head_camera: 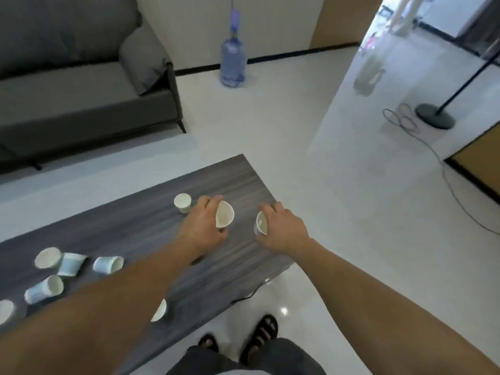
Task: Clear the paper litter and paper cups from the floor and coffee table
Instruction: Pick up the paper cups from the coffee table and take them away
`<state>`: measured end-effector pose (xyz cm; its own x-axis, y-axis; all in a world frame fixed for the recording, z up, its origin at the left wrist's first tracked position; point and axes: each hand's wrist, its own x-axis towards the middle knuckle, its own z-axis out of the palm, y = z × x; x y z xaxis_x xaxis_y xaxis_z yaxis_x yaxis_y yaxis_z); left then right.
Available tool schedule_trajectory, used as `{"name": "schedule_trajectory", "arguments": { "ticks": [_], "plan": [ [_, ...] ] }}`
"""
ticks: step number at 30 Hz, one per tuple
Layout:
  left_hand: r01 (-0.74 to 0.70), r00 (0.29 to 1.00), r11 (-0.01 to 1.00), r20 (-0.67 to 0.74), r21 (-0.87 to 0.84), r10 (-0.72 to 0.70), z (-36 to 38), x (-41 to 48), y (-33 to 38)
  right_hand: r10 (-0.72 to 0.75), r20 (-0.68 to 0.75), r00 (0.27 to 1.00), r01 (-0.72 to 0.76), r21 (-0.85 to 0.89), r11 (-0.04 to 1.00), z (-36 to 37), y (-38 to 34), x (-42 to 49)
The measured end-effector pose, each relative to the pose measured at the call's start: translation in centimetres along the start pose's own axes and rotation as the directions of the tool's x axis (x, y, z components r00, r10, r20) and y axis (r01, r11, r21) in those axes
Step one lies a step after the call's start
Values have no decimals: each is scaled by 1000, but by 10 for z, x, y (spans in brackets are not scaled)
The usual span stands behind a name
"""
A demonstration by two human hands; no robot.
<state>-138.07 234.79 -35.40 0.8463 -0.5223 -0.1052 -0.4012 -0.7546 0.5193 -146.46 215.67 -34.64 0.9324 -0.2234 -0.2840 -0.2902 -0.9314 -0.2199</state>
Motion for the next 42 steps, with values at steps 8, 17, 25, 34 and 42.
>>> {"name": "schedule_trajectory", "arguments": {
  "ticks": [8, 17, 25, 34, 42],
  "plan": [
    [-444, 892, 893, 139, 77, 431, 64, 0, 191, 422, -113, 899, -403, 157, 902, -8, 166, -164],
    [-767, 605, 642, 311, -20, 733, 209, -95, 437, 794, -163, 586, -735, 308, 605, -2, 342, -409],
    [-917, 296, 374, 386, -142, 874, 301, -187, 613, 951, -144, 275, -840, 445, 310, 1, 433, -570],
    [-939, 98, 226, 431, -259, 897, 438, -252, 780, 995, -70, 77, -876, 472, 101, 20, 569, -687],
    [-914, -12, 179, 467, -363, 884, 553, -305, 932, 999, 0, -45, -888, 458, -40, 11, 692, -788]
  ]
}}
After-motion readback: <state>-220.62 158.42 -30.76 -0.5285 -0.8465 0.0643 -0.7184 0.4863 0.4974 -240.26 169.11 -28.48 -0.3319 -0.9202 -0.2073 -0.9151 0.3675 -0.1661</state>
